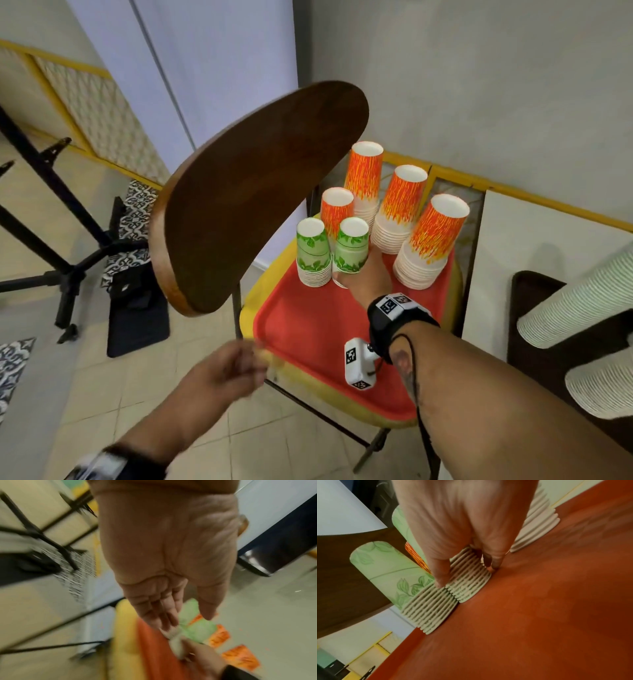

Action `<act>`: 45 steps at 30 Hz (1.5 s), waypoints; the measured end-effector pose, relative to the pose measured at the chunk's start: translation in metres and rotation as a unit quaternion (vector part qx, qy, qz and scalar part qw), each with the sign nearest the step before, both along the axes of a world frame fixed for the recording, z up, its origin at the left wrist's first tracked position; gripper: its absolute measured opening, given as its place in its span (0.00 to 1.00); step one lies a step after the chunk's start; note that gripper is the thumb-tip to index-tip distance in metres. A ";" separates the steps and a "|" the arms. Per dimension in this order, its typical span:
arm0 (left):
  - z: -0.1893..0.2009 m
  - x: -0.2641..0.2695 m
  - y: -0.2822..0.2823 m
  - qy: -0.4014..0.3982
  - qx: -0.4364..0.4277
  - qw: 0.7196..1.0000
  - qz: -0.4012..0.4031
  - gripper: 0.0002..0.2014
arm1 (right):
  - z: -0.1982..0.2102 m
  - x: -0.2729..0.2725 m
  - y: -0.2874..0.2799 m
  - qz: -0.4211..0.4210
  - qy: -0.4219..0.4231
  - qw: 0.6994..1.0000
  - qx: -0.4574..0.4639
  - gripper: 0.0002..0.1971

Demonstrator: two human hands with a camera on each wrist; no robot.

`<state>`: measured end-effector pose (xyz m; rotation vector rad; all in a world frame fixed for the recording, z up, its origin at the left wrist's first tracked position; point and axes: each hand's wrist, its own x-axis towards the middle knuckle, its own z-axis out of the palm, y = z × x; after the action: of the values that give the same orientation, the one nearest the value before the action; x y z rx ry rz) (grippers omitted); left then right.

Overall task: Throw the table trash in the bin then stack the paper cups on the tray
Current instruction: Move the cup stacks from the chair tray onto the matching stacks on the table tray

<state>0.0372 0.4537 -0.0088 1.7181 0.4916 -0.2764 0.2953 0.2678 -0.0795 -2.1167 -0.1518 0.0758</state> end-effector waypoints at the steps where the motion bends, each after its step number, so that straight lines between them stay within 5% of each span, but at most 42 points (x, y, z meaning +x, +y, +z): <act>1: 0.008 0.028 -0.012 -0.055 0.023 0.998 0.002 0.18 | -0.002 0.001 0.000 0.003 0.002 1.000 0.000 0.32; 4: -0.004 0.103 -0.039 -0.112 0.064 0.991 0.036 0.24 | -0.011 0.007 0.000 0.004 0.013 1.000 -0.003 0.32; 8: -0.041 0.176 -0.053 -0.128 0.053 0.981 0.136 0.57 | -0.031 0.019 0.001 0.006 0.015 0.999 -0.041 0.35; 11: -0.062 0.201 -0.044 -0.119 0.065 0.977 0.162 0.66 | -0.044 0.022 -0.002 0.003 0.002 0.998 -0.062 0.35; 14: -0.079 0.213 -0.034 -0.124 0.084 0.980 0.132 0.57 | -0.054 0.023 -0.007 0.011 -0.007 0.997 -0.077 0.35; 18: -0.092 0.211 -0.036 -0.156 0.148 0.974 0.072 0.25 | -0.056 0.018 -0.015 0.034 0.022 0.998 -0.046 0.38; 23: -0.072 0.188 -0.070 -0.220 0.093 0.968 0.082 0.16 | -0.033 -0.013 -0.041 0.041 0.032 0.999 -0.010 0.37; 33: -0.055 0.161 -0.152 -0.229 0.055 0.967 0.095 0.27 | 0.016 -0.063 -0.123 0.024 0.006 0.999 0.023 0.34; 38: -0.052 0.140 -0.203 -0.230 0.074 0.966 0.093 0.27 | 0.046 -0.100 -0.185 0.020 -0.002 1.000 0.015 0.33; 45: -0.066 0.094 -0.296 -0.221 0.078 0.971 0.047 0.23 | 0.039 -0.153 -0.282 -0.004 -0.031 0.999 0.016 0.33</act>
<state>0.1316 0.1574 -0.0747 1.8345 0.2668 0.2177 0.1422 -0.0141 -0.0402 -2.0895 -0.1801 0.0036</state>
